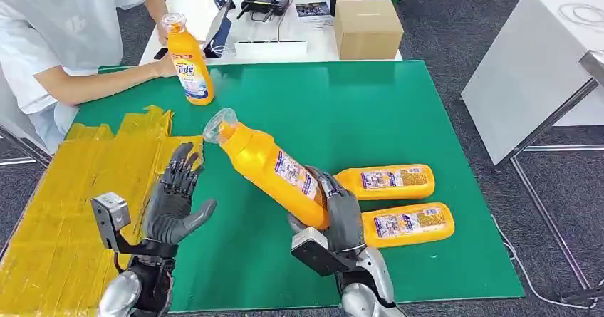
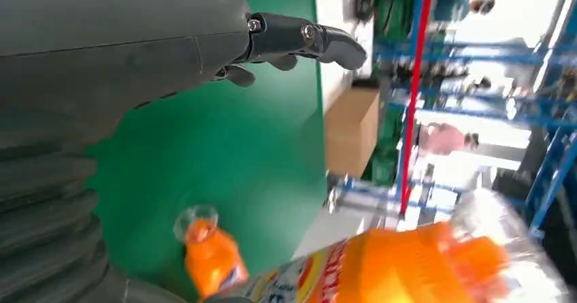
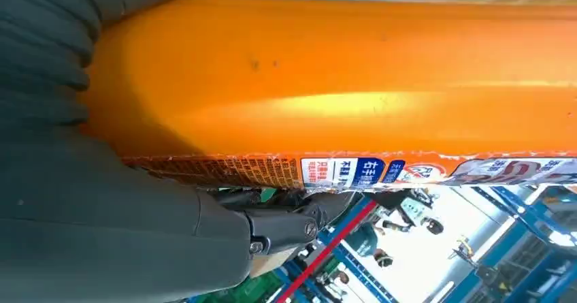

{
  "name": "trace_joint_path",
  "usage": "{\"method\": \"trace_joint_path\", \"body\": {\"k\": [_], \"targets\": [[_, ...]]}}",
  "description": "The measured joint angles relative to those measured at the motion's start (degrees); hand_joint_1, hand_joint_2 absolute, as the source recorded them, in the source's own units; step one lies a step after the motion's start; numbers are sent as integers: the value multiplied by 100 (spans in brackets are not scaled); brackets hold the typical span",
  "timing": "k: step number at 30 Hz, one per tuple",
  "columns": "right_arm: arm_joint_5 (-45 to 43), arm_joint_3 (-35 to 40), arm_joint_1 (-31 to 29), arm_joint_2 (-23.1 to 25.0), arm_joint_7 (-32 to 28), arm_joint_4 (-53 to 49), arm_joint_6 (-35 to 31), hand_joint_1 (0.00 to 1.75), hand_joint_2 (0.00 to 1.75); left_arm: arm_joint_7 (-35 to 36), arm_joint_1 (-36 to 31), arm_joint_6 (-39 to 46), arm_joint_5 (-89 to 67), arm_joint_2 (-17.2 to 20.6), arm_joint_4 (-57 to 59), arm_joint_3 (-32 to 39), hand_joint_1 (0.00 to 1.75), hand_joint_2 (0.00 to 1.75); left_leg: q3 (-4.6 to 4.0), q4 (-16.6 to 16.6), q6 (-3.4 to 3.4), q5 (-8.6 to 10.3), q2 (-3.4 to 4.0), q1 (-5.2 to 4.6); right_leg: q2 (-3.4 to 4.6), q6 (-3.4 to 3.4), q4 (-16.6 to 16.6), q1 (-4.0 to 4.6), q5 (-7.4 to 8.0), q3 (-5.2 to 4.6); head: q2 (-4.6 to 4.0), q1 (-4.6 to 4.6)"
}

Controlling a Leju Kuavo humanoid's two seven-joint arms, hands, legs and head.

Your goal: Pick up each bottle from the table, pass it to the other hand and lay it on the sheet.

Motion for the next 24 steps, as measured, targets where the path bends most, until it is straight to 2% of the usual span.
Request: {"method": "trace_joint_path", "body": {"k": [15, 24], "targets": [[-225, 205, -244, 140, -111, 269, 301, 175, 175, 72, -267, -316, 330, 107, 247, -251, 0, 175, -4, 0, 0, 0, 0, 0, 0, 0, 0, 0, 0, -2, 0, 0], [-516, 524, -609, 288, -229, 1027, 964, 175, 175, 72, -505, -518, 518, 129, 343, -389, 0, 175, -5, 0, 0, 2, 0, 0, 0, 0, 1, 0, 0, -4, 0, 0]]}}
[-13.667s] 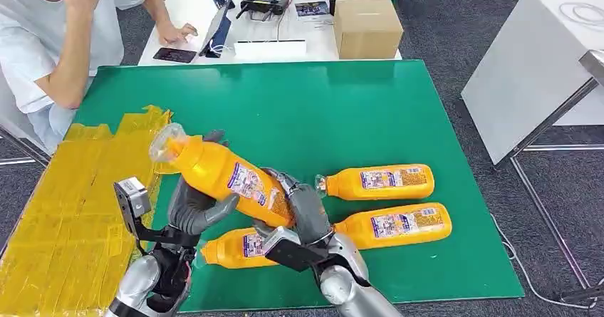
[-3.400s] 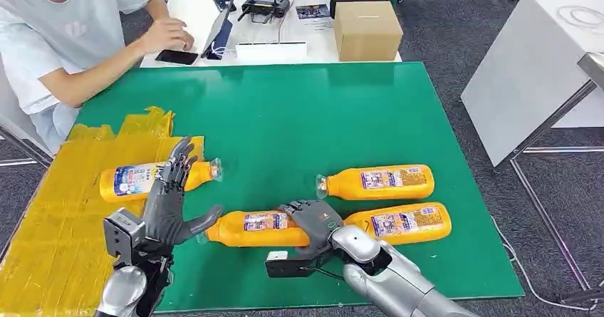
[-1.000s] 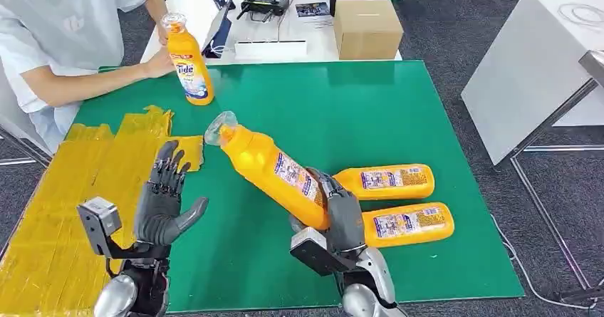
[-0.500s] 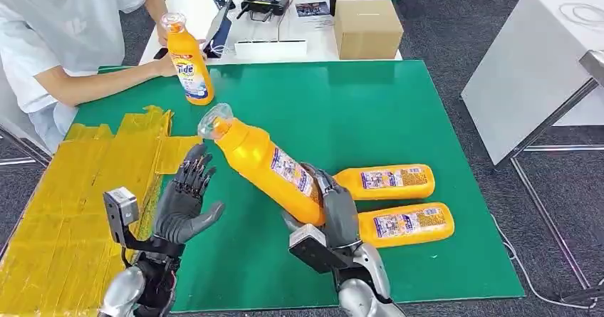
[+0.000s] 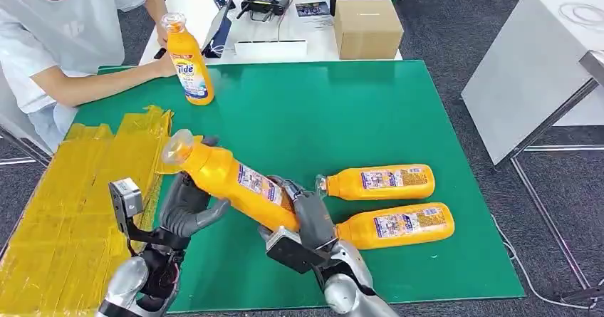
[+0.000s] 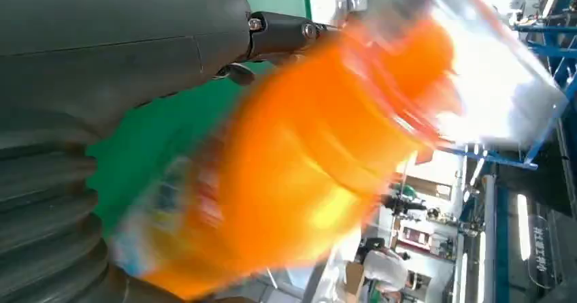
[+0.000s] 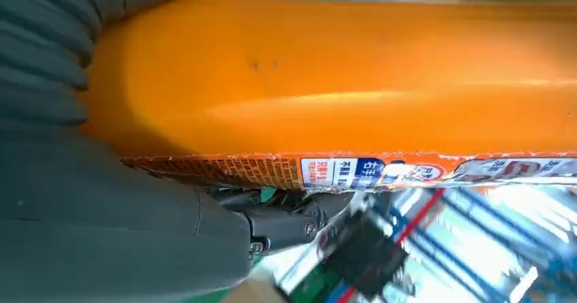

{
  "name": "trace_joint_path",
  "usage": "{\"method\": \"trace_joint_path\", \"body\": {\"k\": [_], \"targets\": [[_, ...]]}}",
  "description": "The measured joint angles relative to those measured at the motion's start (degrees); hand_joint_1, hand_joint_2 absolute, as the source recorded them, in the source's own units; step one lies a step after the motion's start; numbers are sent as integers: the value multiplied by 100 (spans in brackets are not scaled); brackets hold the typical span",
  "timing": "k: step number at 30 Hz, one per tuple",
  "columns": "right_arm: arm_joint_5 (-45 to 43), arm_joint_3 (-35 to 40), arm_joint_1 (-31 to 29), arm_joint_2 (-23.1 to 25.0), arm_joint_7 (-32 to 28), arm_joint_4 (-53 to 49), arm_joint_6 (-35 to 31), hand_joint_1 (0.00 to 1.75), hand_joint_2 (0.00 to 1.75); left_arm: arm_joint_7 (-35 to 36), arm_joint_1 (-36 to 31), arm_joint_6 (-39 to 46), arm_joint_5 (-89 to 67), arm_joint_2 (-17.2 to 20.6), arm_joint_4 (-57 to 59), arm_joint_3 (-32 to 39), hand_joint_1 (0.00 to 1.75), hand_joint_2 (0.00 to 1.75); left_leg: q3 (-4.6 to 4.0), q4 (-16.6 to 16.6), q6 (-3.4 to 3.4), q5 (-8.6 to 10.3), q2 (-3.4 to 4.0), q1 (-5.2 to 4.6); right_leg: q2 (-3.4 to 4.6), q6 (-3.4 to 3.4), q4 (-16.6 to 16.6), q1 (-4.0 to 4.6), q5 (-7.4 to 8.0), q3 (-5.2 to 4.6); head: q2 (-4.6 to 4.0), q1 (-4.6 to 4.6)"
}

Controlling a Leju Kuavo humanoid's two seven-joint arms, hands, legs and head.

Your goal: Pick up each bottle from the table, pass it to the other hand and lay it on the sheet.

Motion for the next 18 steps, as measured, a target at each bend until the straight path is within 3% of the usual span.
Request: {"method": "trace_joint_path", "body": {"k": [18], "targets": [[-33, 201, -172, 193, -85, 578, 103, 175, 175, 0, -96, -35, 68, 20, 184, -7, 0, 175, -1, 0, 0, 0, 0, 0, 0, 0, 0, 0, 0, -3, 0, 0]]}}
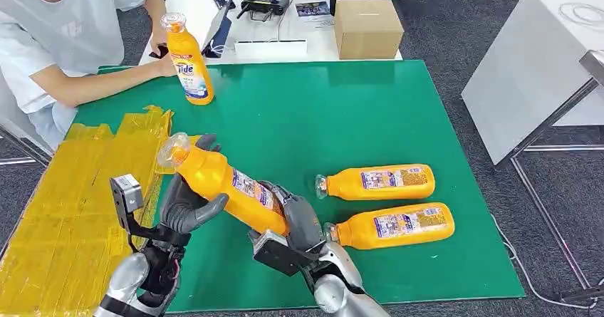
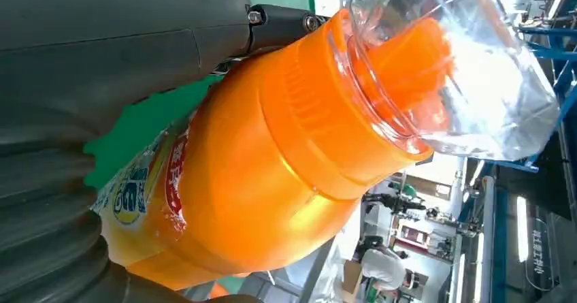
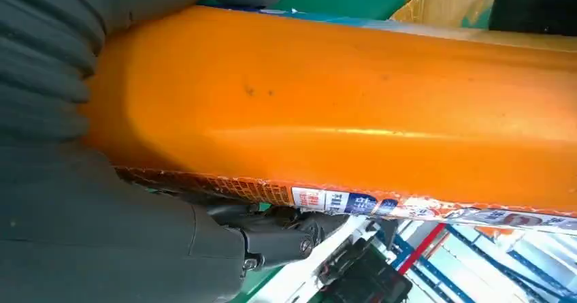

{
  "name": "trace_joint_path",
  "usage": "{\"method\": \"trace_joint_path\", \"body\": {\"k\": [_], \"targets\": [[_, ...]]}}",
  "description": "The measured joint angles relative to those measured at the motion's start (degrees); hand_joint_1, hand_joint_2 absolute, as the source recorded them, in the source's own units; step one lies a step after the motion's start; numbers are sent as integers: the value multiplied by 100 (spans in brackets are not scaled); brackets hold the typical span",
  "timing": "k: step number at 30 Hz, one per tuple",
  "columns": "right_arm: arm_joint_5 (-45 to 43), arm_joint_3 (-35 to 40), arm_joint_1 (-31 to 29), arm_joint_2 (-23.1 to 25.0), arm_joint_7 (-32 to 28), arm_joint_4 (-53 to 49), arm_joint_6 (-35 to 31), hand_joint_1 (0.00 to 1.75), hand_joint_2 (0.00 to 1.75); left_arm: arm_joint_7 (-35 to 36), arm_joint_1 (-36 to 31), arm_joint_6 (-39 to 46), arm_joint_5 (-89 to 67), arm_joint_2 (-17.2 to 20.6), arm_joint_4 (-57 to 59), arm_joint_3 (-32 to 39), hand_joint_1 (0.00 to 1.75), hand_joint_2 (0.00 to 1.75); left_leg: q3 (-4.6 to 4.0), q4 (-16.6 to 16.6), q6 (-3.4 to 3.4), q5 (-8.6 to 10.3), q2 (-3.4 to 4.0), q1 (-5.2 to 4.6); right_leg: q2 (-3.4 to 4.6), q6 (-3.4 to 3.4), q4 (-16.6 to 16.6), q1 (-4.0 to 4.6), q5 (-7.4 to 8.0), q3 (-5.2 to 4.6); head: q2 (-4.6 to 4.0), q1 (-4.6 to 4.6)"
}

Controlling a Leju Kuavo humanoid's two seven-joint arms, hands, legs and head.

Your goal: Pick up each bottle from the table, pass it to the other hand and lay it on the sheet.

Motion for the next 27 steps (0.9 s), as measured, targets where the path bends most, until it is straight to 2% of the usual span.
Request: {"method": "trace_joint_path", "body": {"k": [27], "targets": [[0, 33, -25, 11, -9, 74, 0, 175, 175, 0, -15, 0, 0, 4, 13, -2, 0, 175, -1, 0, 0, 0, 0, 0, 0, 0, 0, 0, 0, 0, 0, 0]]}}
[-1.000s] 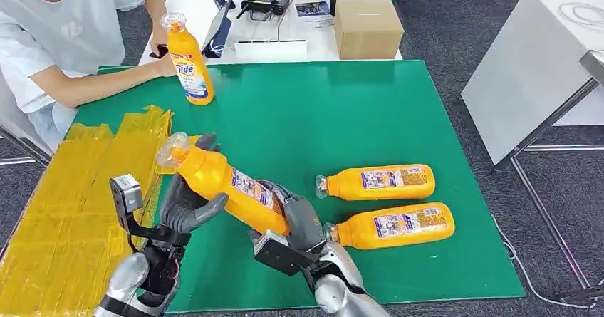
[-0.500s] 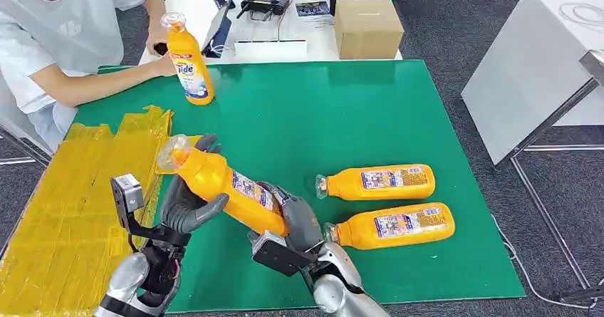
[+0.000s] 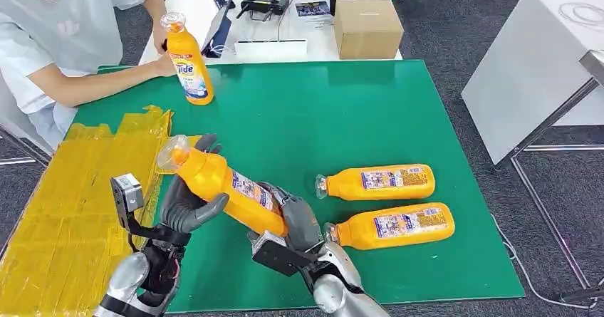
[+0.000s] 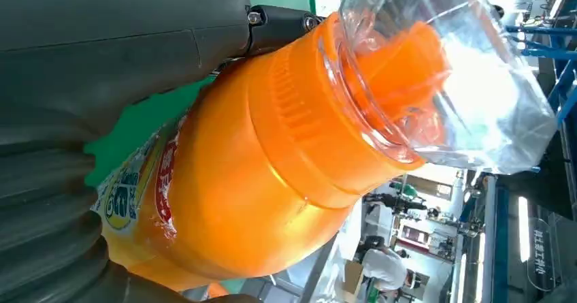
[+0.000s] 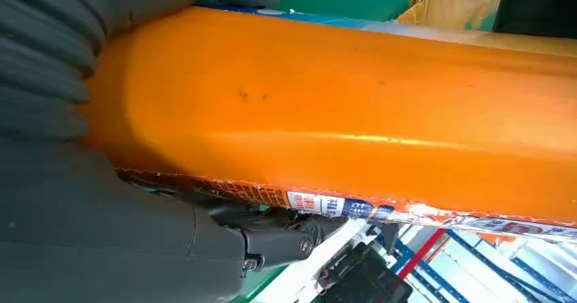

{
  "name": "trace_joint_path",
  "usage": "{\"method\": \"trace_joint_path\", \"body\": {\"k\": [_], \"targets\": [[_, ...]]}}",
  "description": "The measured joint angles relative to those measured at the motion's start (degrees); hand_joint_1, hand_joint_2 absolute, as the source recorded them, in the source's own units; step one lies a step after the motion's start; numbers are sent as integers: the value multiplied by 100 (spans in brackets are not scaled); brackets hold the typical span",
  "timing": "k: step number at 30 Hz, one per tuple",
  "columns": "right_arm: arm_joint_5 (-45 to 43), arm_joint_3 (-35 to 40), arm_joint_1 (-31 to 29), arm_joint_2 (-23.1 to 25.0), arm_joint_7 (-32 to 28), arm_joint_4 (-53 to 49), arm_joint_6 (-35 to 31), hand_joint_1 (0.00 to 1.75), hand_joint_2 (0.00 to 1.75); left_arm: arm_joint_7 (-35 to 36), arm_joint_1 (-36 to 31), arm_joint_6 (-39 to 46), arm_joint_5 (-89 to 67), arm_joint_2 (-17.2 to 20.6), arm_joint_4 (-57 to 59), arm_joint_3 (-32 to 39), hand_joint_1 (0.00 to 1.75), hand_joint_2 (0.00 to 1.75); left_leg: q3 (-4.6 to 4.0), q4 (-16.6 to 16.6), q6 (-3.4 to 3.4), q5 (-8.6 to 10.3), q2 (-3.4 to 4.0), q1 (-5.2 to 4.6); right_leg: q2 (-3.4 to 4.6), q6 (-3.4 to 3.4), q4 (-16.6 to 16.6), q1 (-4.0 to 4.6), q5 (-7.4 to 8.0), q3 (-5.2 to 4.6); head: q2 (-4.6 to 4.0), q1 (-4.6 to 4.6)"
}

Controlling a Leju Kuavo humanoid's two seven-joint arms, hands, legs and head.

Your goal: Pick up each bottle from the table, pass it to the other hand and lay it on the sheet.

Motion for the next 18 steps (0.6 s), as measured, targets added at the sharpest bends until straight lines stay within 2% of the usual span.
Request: {"method": "trace_joint_path", "body": {"k": [18], "targets": [[0, 7, -1, 0, 0, 4, 0, 175, 175, 0, -4, 0, 0, 0, 0, 0, 0, 175, 0, 0, 0, 0, 0, 0, 0, 0, 0, 0, 0, 0, 0, 0]]}}
